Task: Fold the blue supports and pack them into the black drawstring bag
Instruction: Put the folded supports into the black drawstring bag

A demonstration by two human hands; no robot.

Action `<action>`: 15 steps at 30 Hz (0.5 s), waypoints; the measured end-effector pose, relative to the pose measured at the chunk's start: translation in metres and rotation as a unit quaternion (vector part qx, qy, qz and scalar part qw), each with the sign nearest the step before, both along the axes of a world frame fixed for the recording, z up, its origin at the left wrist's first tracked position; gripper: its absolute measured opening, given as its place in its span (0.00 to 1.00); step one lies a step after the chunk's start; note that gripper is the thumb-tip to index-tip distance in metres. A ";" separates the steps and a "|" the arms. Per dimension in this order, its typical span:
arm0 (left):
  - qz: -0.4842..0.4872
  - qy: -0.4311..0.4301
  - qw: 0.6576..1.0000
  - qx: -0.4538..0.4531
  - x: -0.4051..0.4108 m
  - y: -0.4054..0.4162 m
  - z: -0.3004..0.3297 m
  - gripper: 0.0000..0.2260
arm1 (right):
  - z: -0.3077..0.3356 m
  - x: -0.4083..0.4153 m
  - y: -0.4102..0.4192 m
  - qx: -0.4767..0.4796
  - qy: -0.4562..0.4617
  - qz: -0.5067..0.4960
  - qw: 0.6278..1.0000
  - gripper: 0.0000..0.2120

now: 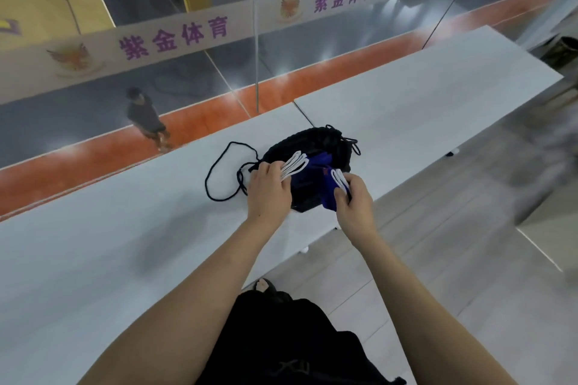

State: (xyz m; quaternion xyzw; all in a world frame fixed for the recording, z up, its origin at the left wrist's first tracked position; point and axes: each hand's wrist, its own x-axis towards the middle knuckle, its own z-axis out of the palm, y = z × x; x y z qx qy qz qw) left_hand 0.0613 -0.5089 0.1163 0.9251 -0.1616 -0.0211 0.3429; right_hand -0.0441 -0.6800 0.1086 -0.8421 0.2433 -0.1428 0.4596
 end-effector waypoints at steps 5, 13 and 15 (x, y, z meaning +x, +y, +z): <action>0.049 0.037 0.998 0.025 0.036 -0.030 0.001 0.14 | -0.001 0.049 -0.047 -0.011 0.006 0.036 0.999 0.13; 0.104 0.081 0.991 0.007 0.060 -0.061 -0.024 0.10 | -0.020 0.117 -0.098 0.058 0.076 0.115 0.989 0.14; 0.120 0.088 0.989 0.024 0.063 -0.069 -0.030 0.10 | -0.028 0.130 -0.113 0.050 0.088 0.153 0.983 0.13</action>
